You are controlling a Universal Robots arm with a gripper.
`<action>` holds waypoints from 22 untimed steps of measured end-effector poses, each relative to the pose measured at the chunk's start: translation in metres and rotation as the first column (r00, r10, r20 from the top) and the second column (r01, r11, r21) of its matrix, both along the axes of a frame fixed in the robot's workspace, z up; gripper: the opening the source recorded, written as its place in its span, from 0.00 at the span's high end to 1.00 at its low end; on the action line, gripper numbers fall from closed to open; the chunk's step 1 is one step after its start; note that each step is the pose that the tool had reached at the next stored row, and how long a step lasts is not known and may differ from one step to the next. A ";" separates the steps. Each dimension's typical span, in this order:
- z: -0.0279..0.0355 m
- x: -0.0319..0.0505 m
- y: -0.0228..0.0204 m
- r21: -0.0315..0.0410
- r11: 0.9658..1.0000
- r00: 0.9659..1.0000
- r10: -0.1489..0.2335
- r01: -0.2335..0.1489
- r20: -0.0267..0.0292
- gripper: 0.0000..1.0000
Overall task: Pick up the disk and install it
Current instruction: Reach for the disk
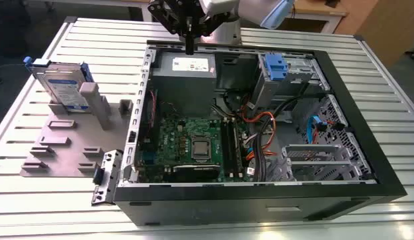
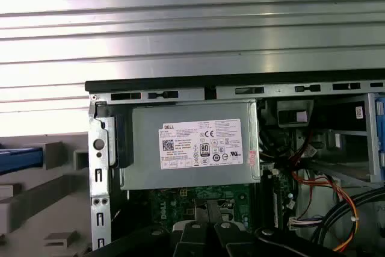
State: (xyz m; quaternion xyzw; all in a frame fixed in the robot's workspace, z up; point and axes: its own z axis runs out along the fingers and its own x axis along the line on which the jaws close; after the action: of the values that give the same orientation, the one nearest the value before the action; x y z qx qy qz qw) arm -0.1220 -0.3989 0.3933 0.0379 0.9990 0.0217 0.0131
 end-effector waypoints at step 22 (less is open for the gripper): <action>-0.0003 -0.0127 0.0000 0.000 1.000 1.000 0.000 0.000 0.000 0.89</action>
State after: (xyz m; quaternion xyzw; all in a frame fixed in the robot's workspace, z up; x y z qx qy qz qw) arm -0.1347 -0.3989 0.3930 0.0379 0.9990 0.0217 0.0131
